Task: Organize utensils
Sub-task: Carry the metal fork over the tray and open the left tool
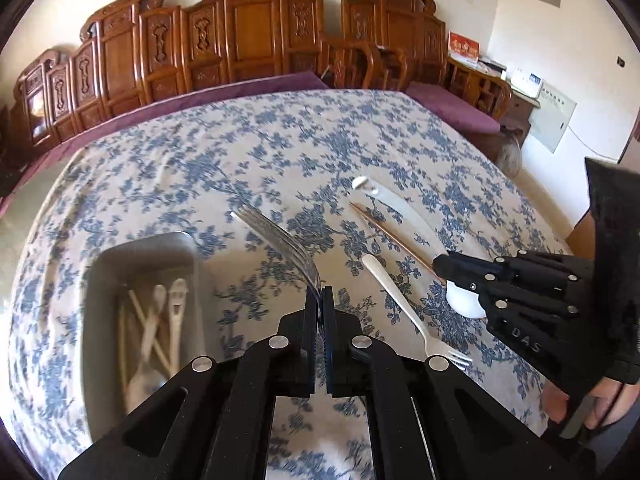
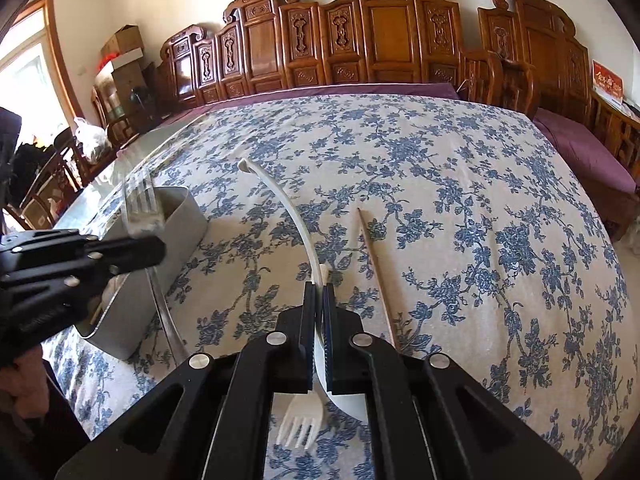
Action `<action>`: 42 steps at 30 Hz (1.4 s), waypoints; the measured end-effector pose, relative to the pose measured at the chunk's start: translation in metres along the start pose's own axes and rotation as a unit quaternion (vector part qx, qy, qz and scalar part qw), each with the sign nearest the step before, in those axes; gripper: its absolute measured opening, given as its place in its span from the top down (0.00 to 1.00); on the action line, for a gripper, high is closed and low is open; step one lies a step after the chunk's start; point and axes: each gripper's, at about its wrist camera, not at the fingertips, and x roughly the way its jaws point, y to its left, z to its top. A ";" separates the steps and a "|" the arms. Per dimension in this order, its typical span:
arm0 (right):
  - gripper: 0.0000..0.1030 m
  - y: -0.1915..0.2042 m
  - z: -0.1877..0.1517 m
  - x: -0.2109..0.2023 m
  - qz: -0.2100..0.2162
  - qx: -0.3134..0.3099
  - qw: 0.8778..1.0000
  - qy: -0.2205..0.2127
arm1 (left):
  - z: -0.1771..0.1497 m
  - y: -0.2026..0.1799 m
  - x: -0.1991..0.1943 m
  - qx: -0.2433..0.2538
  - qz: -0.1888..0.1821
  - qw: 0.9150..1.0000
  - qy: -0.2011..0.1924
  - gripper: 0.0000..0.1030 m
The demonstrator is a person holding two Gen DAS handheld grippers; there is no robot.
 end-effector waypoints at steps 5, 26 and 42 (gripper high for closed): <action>0.96 0.013 0.001 -0.007 -0.003 -0.007 1.000 -0.008 | -0.002 0.012 -0.023 -0.002 0.003 1.000 -0.015 0.99; 0.96 0.069 -0.011 -0.028 0.030 -0.014 0.999 -0.028 | -0.012 0.066 -0.097 -0.012 0.035 0.997 -0.067 0.99; 0.96 0.064 -0.017 -0.016 0.024 -0.028 0.999 -0.014 | -0.015 0.112 -0.055 0.004 0.090 0.996 0.004 0.99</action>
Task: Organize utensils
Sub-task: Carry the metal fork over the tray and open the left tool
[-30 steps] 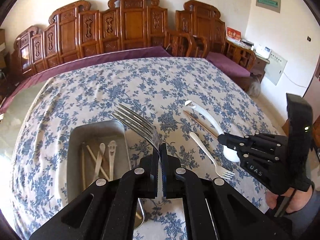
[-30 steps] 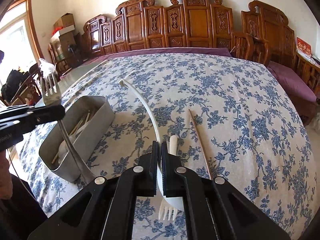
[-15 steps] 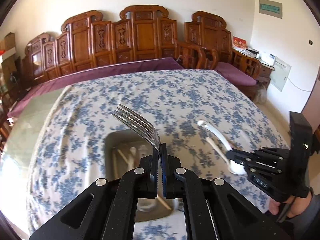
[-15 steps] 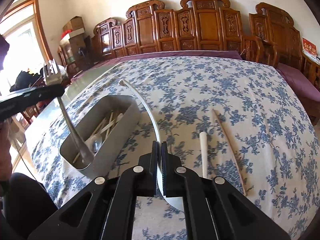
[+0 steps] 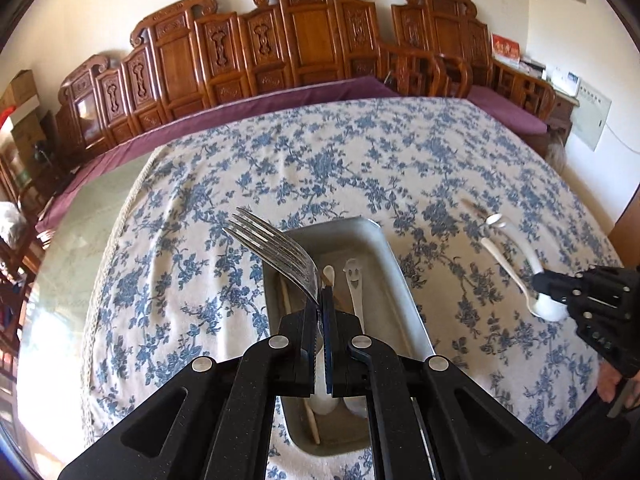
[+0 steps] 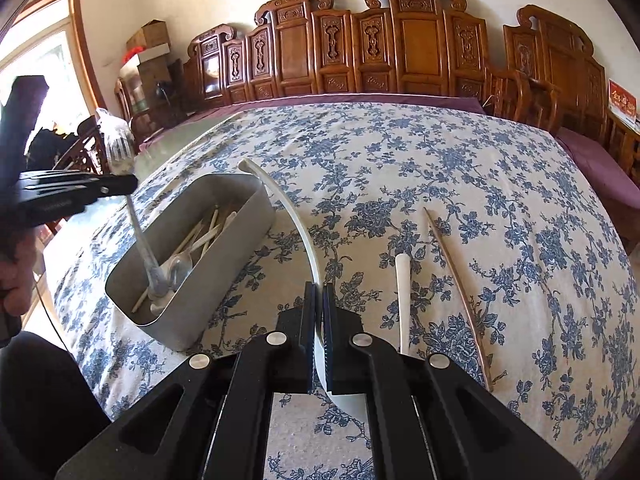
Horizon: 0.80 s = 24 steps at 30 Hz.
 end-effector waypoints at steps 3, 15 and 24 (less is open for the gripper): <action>0.96 -0.002 0.000 0.000 0.003 0.000 1.000 0.000 | 0.006 -0.004 0.016 0.002 -0.004 1.000 0.010 0.99; 0.96 -0.010 0.005 0.006 0.011 0.008 1.000 0.004 | 0.019 -0.016 0.074 0.006 0.009 0.999 0.042 0.99; 0.96 -0.010 0.007 0.012 0.018 0.016 1.000 0.008 | 0.008 -0.020 0.108 0.000 0.006 0.997 0.076 0.98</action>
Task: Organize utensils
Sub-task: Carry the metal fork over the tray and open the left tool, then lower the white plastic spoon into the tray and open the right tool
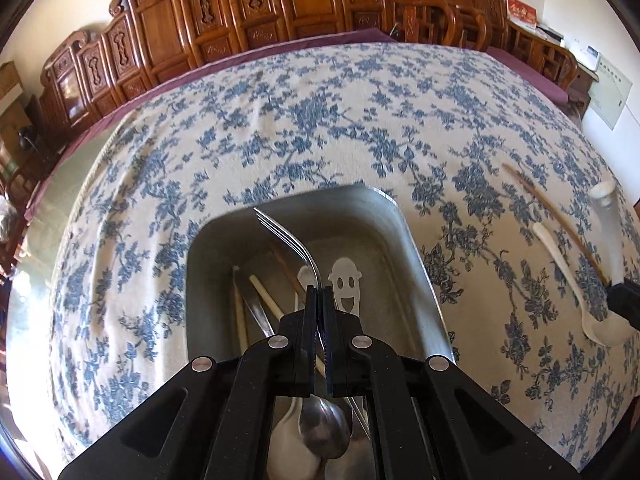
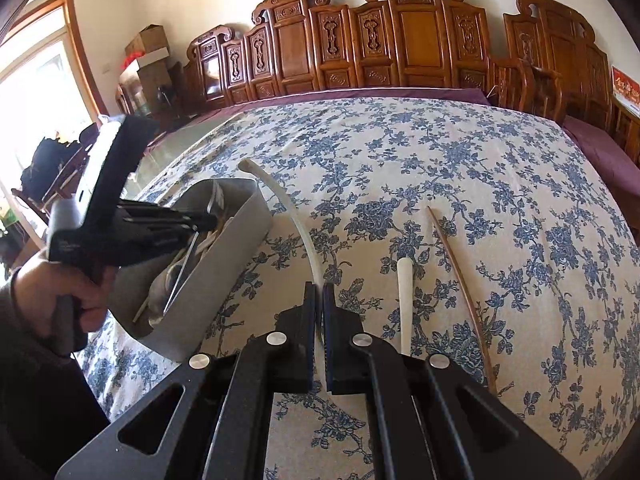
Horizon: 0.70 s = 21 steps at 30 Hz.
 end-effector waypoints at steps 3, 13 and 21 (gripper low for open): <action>0.96 0.002 0.001 0.002 0.000 0.001 1.000 0.002 | -0.001 0.001 0.006 -0.004 -0.002 1.000 0.010 0.98; 0.96 0.016 0.001 0.003 -0.001 0.010 1.000 0.005 | -0.016 0.012 -0.033 -0.029 -0.029 0.999 -0.025 0.98; 0.96 0.047 0.010 -0.010 -0.011 -0.003 1.000 -0.006 | -0.034 0.025 -0.092 -0.041 -0.041 0.997 -0.055 0.98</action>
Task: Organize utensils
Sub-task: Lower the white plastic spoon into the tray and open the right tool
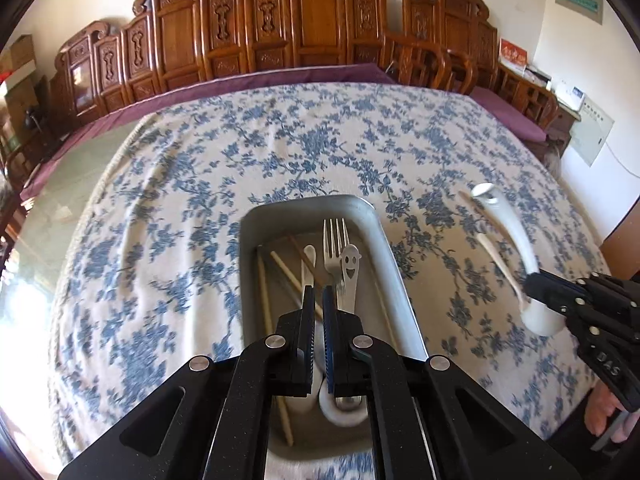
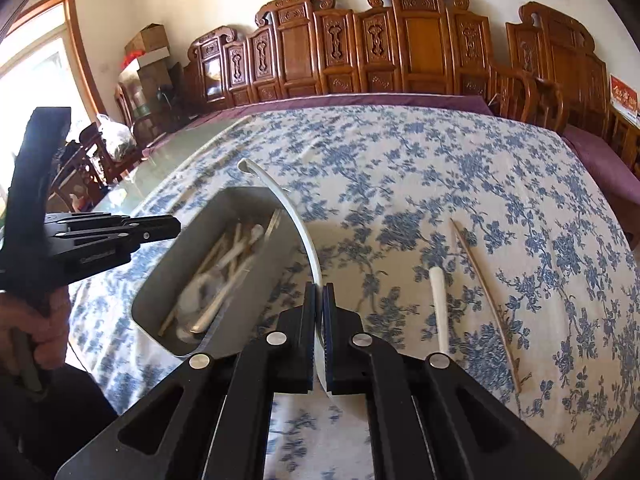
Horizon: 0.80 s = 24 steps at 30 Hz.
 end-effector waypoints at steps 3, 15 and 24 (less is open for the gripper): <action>0.96 0.019 0.002 -0.006 0.011 0.002 1.000 -0.003 | -0.001 0.007 -0.021 -0.001 0.003 1.000 -0.011 0.98; 0.96 0.080 0.021 0.000 0.064 0.022 0.998 0.001 | -0.019 0.044 -0.078 -0.014 0.014 0.999 -0.043 0.83; 0.96 0.100 0.035 0.036 0.093 0.065 0.993 0.023 | -0.041 0.080 -0.080 -0.044 0.019 0.998 -0.041 0.80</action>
